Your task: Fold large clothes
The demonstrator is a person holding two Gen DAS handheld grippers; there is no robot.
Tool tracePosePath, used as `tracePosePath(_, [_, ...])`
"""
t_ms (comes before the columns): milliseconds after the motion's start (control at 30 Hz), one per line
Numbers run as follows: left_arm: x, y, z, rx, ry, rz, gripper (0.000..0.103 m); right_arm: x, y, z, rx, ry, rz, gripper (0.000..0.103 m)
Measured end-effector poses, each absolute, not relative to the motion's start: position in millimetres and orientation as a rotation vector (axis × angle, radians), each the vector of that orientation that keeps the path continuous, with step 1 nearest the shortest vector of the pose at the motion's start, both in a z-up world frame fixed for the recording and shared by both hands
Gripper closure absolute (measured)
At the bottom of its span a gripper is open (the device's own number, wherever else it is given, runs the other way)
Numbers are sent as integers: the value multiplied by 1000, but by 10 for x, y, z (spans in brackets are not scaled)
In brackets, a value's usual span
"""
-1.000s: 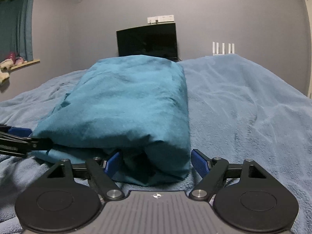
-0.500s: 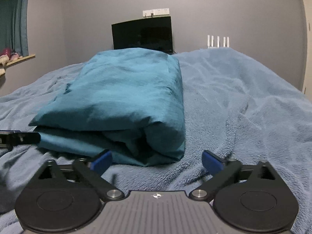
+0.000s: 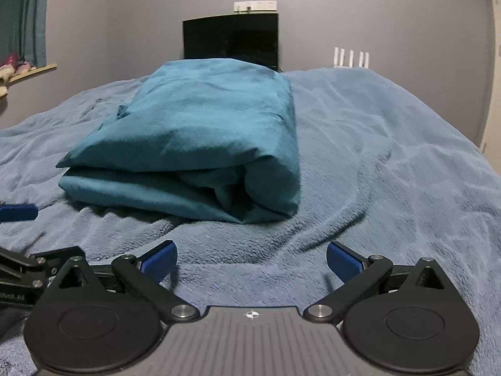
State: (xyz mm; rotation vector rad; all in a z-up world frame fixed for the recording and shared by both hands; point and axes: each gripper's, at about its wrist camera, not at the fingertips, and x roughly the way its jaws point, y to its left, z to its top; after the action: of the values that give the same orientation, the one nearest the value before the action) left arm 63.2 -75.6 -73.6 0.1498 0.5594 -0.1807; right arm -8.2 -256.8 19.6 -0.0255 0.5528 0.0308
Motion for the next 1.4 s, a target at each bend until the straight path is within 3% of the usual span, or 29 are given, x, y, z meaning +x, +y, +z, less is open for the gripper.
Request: tracePosePath(1400, [427,-691,-671,113,603,-179,1,-298,-2494,276,-91,538,27,0])
